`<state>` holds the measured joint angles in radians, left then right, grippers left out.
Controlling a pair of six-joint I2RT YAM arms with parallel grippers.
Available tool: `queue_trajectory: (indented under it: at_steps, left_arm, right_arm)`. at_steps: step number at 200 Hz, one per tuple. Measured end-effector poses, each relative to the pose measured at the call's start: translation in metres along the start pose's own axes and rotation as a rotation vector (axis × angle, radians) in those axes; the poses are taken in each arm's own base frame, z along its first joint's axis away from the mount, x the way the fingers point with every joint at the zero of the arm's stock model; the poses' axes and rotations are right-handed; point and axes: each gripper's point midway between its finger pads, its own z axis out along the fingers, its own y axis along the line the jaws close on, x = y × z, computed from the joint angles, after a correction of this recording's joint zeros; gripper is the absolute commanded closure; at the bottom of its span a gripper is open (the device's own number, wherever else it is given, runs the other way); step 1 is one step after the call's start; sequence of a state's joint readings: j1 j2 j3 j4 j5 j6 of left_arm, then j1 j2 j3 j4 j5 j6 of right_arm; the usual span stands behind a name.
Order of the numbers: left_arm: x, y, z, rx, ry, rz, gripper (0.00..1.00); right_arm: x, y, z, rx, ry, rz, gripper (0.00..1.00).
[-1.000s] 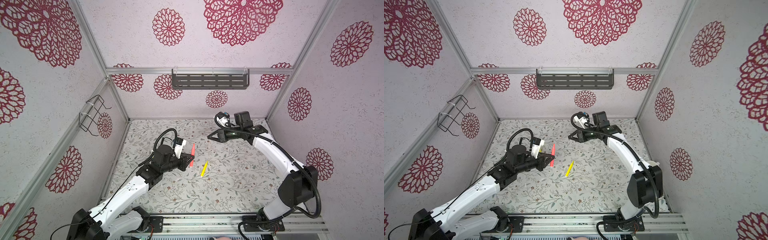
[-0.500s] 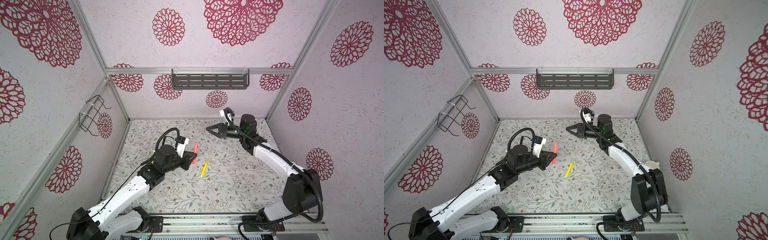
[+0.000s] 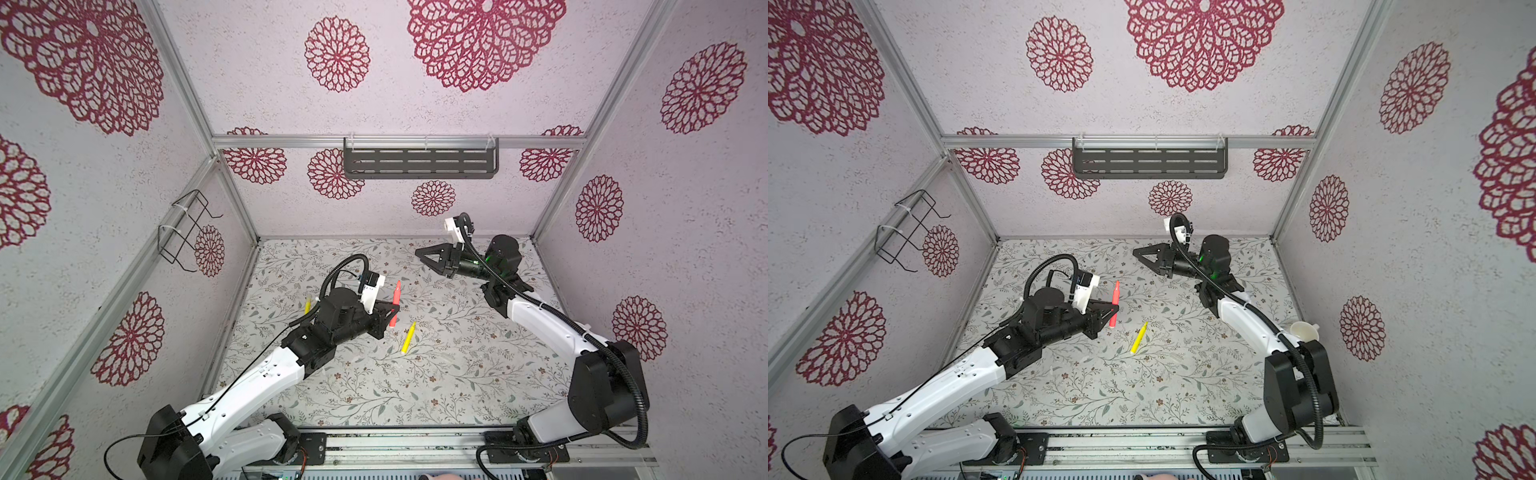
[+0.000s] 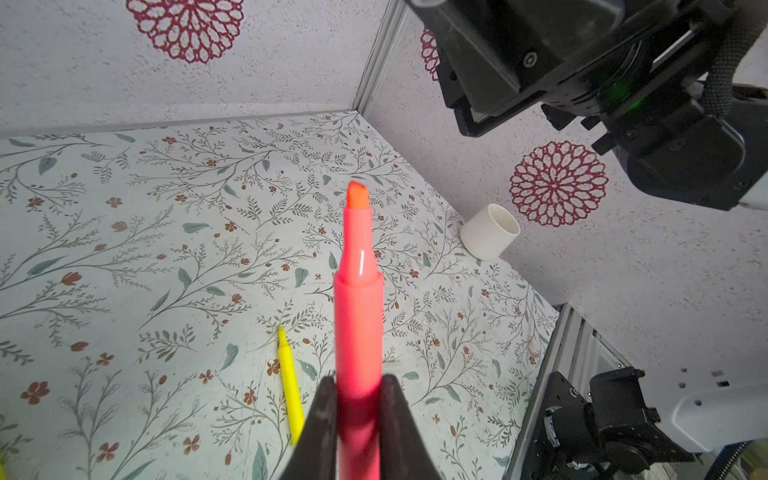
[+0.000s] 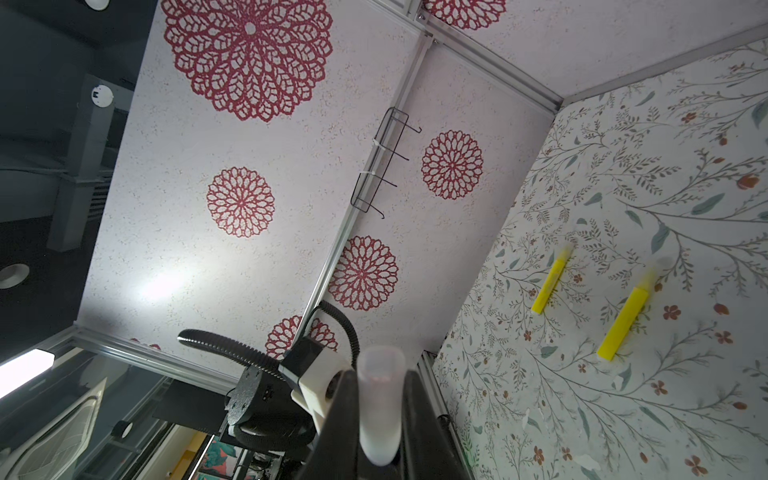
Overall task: Insert the pens into the pen caps
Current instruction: 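Lift the cap with the right gripper while the left raises the pink highlighter upright, then bring the held cap toward the pink highlighter tip with the right gripper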
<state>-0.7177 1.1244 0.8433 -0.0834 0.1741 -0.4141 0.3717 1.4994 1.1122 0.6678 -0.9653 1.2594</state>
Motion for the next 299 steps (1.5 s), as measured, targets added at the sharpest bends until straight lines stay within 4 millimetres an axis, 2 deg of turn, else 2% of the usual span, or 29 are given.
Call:
queue_trajectory:
  at_steps: [29, 91, 109, 140, 170, 190, 220, 247, 271, 299]
  left_arm:
    - [0.001, 0.000, 0.000, -0.004, 0.003, 0.003, 1.00]
    - [0.001, 0.000, 0.000, -0.005, 0.001, 0.005, 1.00]
    - [0.000, 0.000, 0.000, -0.005, -0.001, 0.007, 1.00]
    - [-0.001, 0.000, 0.000, -0.005, -0.004, 0.016, 1.00]
    - [-0.001, 0.002, 0.000, -0.017, -0.008, 0.031, 1.00]
    - [-0.001, 0.004, -0.001, -0.030, -0.006, 0.042, 1.00]
    - [-0.004, 0.006, -0.006, -0.047, -0.019, 0.059, 1.00]
    - [-0.004, 0.006, -0.007, -0.050, -0.019, 0.071, 1.00]
    - [0.001, 0.007, -0.007, -0.051, 0.002, 0.074, 1.00]
    - [0.002, 0.005, -0.007, -0.042, 0.015, 0.079, 1.00]
  right_arm:
    - [-0.004, 0.011, 0.000, -0.065, -0.010, 0.017, 1.00]
    - [-0.017, 0.041, 0.004, -0.317, 0.025, 0.134, 1.00]
    - [-0.012, 0.053, 0.003, -0.348, 0.063, 0.124, 1.00]
    - [-0.001, 0.085, -0.002, -0.393, 0.127, 0.019, 1.00]
    - [0.014, 0.100, -0.008, -0.359, 0.172, -0.109, 1.00]
    - [0.019, 0.099, -0.010, -0.261, 0.160, -0.237, 1.00]
    - [-0.002, 0.103, -0.011, 0.067, -0.020, -0.600, 1.00]
    - [0.021, 0.100, -0.038, 0.347, -0.083, -0.980, 1.00]
    - [0.051, 0.068, -0.066, 0.572, -0.039, -1.310, 1.00]
    - [0.060, 0.028, -0.090, 0.799, 0.074, -1.624, 1.00]
